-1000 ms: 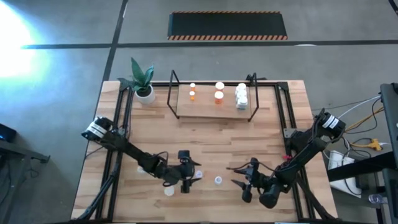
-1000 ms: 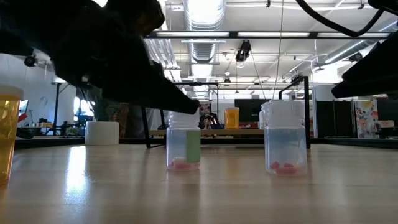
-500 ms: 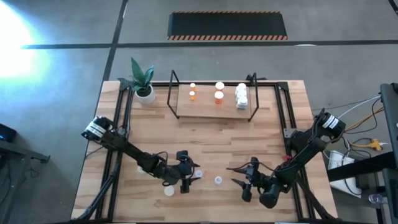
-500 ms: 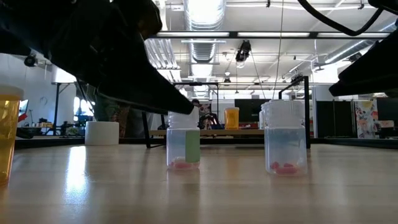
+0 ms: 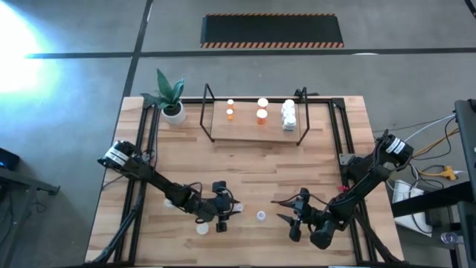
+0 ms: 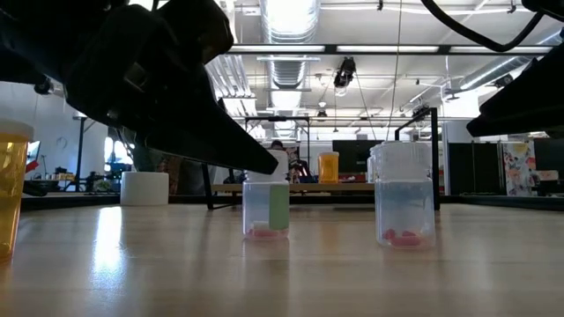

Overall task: Pick and place medicine bottles onto shelf by color
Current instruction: Put the middle transparent medicine bottle on the shelf

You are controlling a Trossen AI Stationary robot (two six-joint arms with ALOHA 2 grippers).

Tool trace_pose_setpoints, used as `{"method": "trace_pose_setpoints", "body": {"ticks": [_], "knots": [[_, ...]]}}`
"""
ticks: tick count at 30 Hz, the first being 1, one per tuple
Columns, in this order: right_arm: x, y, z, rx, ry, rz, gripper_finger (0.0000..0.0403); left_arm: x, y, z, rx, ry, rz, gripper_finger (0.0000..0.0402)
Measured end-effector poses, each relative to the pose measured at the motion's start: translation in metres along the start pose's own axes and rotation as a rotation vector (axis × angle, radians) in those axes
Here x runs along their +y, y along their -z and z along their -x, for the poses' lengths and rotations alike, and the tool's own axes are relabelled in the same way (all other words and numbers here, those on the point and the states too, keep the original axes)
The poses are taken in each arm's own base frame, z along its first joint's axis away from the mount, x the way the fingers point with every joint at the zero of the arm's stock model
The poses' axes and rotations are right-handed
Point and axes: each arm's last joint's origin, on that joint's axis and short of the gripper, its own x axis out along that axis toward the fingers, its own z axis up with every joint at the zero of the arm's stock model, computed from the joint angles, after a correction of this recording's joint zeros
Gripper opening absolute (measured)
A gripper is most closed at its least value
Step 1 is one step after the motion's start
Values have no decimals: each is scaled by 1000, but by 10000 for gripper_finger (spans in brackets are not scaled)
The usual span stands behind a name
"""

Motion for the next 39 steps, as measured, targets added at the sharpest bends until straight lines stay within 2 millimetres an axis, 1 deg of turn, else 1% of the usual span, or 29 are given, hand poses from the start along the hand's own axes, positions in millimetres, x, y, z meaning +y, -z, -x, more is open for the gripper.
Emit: {"method": "trace_pose_setpoints", "body": {"ticks": [4,6,9,11,13,15,18,21,23,24,26,28,31,35,39], "knots": [[0,0,0,0,0,0,180,0,-3,2,-4,0,-17,121],[0,0,0,0,0,0,180,1,-8,6,-23,-9,-20,123],[0,0,0,0,1,1,180,10,-24,12,-62,-45,7,123],[0,0,0,0,2,2,180,26,-41,15,-90,-82,31,123],[0,0,0,-4,6,4,180,50,-63,21,-133,-144,46,123],[-1,0,0,-17,16,4,180,81,-82,24,-163,-205,65,123],[-1,0,0,-19,18,14,180,138,-108,26,-204,-256,139,123],[-2,0,0,-34,31,21,180,194,-126,26,-224,-340,180,123],[-2,-1,0,-48,41,22,180,228,-131,24,-201,-424,213,123],[-2,-1,0,-55,46,28,180,241,-131,23,-173,-457,226,123],[-2,-1,0,-60,51,31,180,264,-125,17,-124,-517,249,123],[-3,-1,-1,-59,54,37,180,279,-124,11,-118,-547,264,123],[-3,-1,-1,-59,56,41,180,290,-124,-1,-112,-565,271,123],[-3,-2,-1,-59,55,49,180,297,-118,-21,-71,-576,272,123],[-3,-2,-1,-59,54,47,180,307,-116,-34,-38,-657,279,123]]}}
